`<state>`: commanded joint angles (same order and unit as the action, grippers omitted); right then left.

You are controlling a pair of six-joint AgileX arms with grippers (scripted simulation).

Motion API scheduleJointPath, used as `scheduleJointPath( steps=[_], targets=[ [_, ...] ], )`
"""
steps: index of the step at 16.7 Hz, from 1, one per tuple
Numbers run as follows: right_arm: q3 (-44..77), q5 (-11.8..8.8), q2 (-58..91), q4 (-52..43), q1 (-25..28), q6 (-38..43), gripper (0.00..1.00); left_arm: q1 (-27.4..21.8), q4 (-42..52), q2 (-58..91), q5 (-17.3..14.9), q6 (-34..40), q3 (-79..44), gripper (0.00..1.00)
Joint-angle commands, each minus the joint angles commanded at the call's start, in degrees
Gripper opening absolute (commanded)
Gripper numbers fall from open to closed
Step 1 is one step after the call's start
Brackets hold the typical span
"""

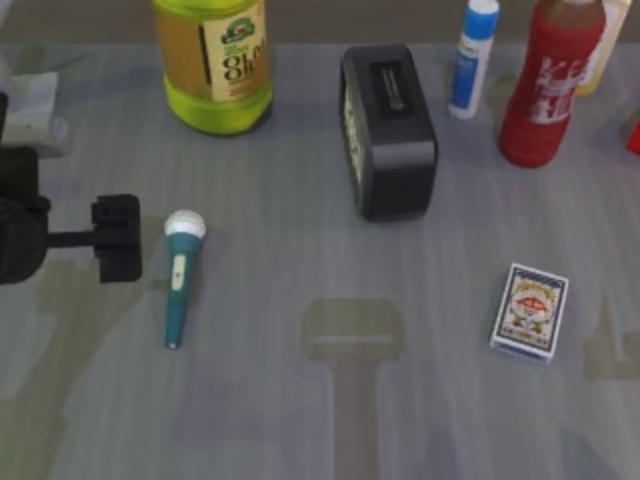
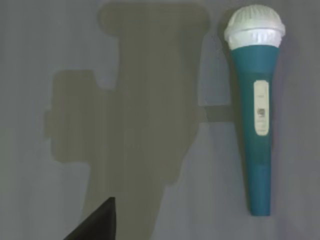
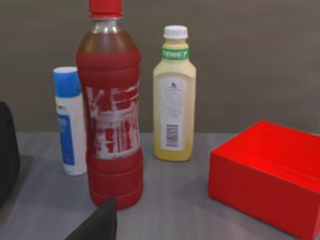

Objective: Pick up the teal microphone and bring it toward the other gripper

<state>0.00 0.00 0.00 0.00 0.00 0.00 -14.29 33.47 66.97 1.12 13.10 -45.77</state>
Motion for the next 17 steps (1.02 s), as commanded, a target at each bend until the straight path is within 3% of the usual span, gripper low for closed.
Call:
scheduleJointPath(
  steps=[8,17],
  targets=[
    [0.0,0.0,0.0,0.0,0.0,0.0,1.00,-6.7,15.8,31.9,0.5,6.3,-21.6,1.00],
    [0.0,0.0,0.0,0.0,0.0,0.0,1.00,-7.3,18.0,35.8,0.7,7.0,-23.7,1.00]
  ],
)
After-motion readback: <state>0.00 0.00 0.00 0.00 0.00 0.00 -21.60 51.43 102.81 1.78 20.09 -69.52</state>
